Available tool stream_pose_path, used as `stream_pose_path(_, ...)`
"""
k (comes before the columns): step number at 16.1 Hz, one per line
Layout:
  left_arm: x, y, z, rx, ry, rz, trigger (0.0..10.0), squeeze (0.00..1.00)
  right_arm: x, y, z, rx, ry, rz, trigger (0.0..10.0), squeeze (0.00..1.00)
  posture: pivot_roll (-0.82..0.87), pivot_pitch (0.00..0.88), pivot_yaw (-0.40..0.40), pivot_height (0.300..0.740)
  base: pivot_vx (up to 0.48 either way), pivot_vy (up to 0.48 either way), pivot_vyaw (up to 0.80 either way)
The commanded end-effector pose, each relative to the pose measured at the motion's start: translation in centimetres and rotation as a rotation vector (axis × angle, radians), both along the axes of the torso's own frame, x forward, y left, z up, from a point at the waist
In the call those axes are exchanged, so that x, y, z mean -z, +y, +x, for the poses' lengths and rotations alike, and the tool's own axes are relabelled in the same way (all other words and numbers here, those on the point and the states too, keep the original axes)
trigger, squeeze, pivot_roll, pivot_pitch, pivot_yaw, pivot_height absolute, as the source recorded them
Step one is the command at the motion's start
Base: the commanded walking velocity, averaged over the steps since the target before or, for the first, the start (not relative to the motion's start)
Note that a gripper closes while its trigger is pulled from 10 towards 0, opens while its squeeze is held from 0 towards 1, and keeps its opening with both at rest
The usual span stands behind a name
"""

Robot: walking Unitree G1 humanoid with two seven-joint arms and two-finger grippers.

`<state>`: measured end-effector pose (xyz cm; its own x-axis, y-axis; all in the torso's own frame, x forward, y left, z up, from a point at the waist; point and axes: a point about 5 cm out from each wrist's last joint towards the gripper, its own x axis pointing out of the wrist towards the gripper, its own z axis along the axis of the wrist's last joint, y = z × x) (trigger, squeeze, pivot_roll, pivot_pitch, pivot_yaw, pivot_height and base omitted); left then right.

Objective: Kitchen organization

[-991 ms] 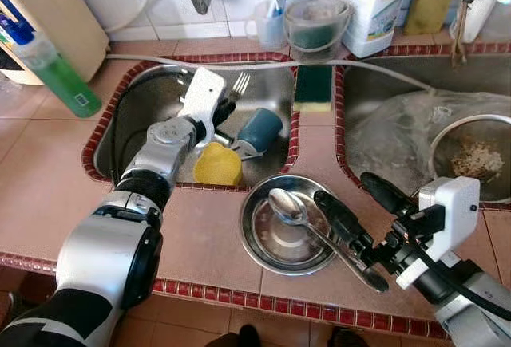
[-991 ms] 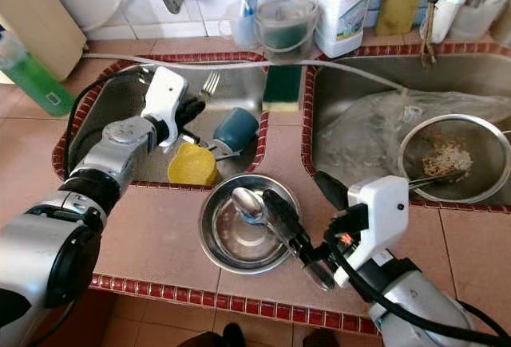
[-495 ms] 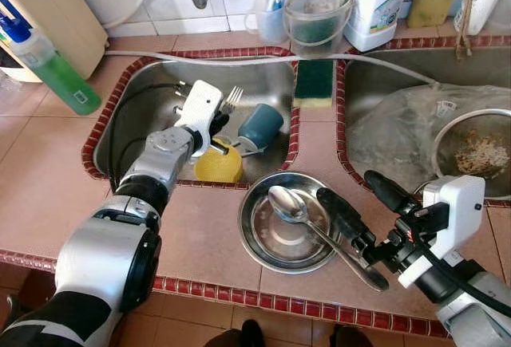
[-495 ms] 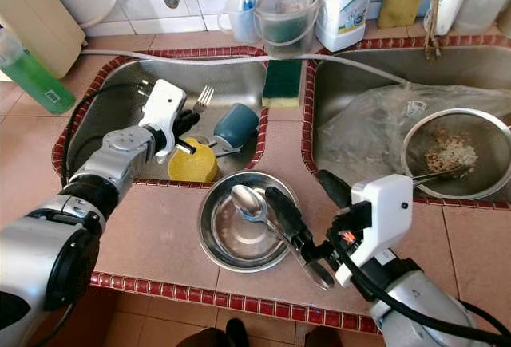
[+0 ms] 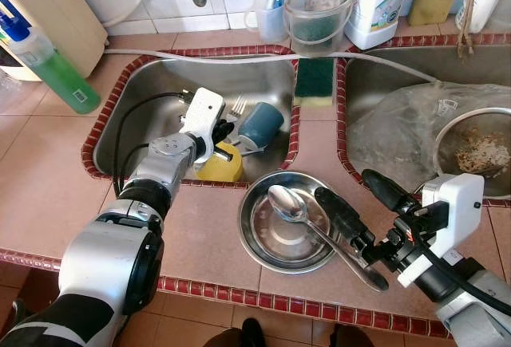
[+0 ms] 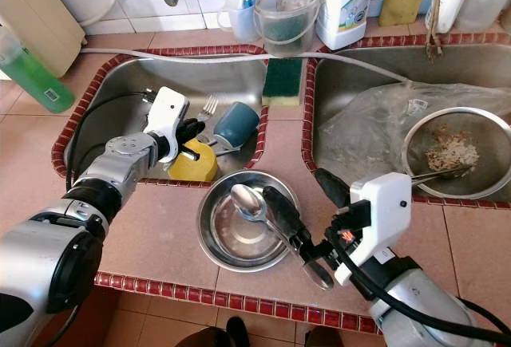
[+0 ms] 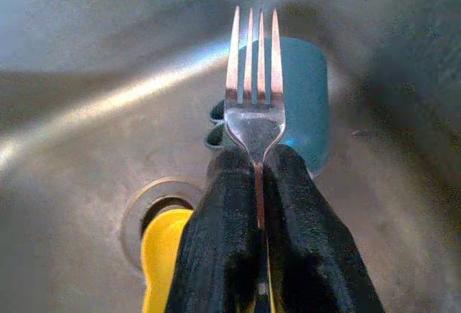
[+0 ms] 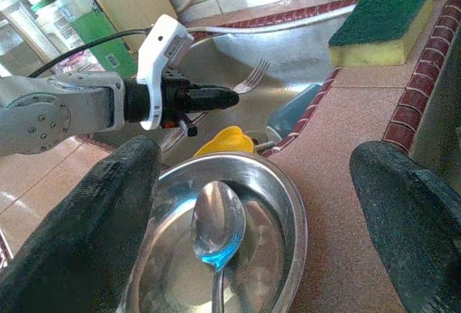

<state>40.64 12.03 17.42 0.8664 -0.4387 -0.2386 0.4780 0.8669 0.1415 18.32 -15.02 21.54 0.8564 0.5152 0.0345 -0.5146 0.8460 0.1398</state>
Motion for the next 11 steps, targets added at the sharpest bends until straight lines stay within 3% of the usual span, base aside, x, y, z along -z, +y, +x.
stream_pose_path(1, 0.7, 0.6, -0.2, -0.012, 0.039, -0.015, 10.0, 1.00, -0.1, 0.3, -0.1, -0.010, -0.003, 0.001, 10.0, 0.00, -0.35, 0.244, 0.234, 0.740, 0.000, 0.000, 0.00)
stream_pose_path(11, -1.5, 1.1, 0.5, -0.023, -0.007, -0.031, 10.0, 1.00, -0.7, 0.4, 1.6, -0.023, -0.066, 0.002, 10.0, 0.00, -0.34, 0.184, 0.231, 0.740, 0.000, 0.000, 0.00)
